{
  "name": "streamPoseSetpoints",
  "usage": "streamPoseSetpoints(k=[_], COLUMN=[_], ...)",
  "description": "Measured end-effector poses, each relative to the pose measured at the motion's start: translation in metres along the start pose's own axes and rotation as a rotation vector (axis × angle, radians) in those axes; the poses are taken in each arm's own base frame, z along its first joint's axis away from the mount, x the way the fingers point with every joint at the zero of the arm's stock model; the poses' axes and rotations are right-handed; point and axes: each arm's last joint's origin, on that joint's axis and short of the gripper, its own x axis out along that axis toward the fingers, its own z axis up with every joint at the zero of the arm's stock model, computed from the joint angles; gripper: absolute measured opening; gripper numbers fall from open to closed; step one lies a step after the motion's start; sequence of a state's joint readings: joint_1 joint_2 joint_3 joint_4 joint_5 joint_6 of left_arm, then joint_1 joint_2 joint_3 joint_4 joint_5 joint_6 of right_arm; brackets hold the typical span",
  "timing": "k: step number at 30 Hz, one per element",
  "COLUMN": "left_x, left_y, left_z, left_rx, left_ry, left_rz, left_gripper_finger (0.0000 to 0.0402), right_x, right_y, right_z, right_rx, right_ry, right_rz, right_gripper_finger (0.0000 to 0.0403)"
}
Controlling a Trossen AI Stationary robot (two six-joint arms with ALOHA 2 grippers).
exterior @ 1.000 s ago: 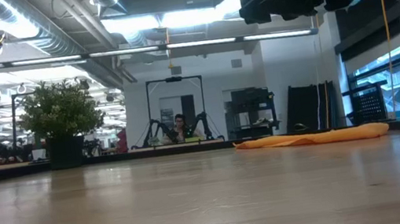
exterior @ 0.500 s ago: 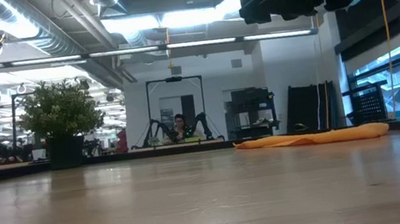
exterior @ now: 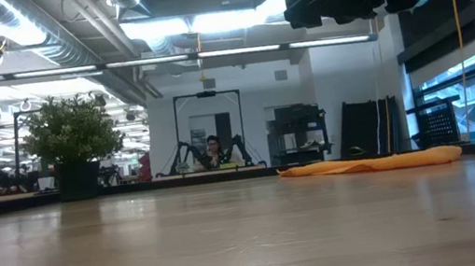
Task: Roll microfiber towels into tight, uniform cylinder then place into a basket
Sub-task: Put the blue microfiber towel into the red bin, then fold the orange microfiber towel
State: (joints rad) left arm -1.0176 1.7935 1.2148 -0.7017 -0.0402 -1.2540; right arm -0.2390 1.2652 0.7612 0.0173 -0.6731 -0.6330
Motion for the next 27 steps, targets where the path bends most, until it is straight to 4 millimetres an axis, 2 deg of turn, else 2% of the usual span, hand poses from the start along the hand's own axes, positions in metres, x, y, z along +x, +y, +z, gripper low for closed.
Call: streamPoseSetpoints(k=[27], left_x=[-0.0033], left_y=[0.0013], left_z=[-0.0059], left_rx=[0.015], left_ry=[0.044], left_rz=[0.01], left_gripper_finger=[0.0273], right_x=[0.0], right_y=[0.0], right_z=[0.0], right_rx=[0.0], right_ry=[0.0], right_rz=[0.0], right_gripper_finger=[0.0178])
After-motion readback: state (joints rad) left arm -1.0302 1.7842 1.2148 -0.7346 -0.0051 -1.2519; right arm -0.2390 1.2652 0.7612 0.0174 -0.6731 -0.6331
